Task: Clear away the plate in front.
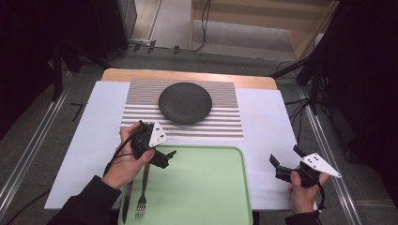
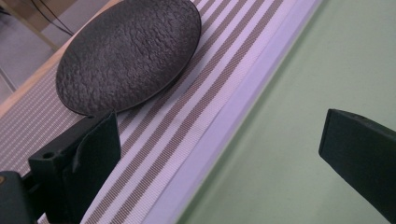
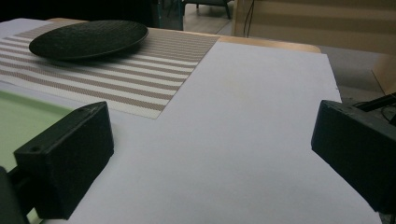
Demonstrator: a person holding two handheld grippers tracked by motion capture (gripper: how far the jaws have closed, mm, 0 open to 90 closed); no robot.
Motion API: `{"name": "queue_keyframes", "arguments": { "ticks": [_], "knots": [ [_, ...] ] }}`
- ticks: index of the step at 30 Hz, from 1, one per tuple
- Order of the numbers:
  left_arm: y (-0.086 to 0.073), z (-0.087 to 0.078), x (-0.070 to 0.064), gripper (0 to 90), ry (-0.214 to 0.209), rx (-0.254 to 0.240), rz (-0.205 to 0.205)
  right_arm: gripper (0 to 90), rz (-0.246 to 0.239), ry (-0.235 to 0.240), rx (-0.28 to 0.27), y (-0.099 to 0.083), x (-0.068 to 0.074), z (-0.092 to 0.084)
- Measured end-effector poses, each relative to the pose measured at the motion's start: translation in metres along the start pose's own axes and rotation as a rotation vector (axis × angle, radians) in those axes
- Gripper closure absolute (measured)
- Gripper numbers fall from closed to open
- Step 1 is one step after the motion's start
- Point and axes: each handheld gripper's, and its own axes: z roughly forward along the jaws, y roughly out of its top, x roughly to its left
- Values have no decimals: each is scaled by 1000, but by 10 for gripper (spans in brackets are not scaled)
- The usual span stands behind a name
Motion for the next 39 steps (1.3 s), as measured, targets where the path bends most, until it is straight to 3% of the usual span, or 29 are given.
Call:
{"name": "queue_keyframes", "arguments": {
  "ticks": [9,15,17,20,33,39],
  "knots": [
    [8,15,6,0,-1,56,84,0,3,1,0,0,0,0],
    [13,23,10,0,-10,64,85,0,2,0,1,-1,0,0],
    [16,24,12,0,-61,52,86,0,1,0,1,-1,0,0],
    [20,26,13,0,-68,47,97,0,3,0,2,-1,-1,0],
    [24,44,23,0,-31,72,77,0,-5,5,2,-1,0,1],
    [22,54,23,0,18,93,90,0,-2,2,3,-1,-1,1]
  ]
}}
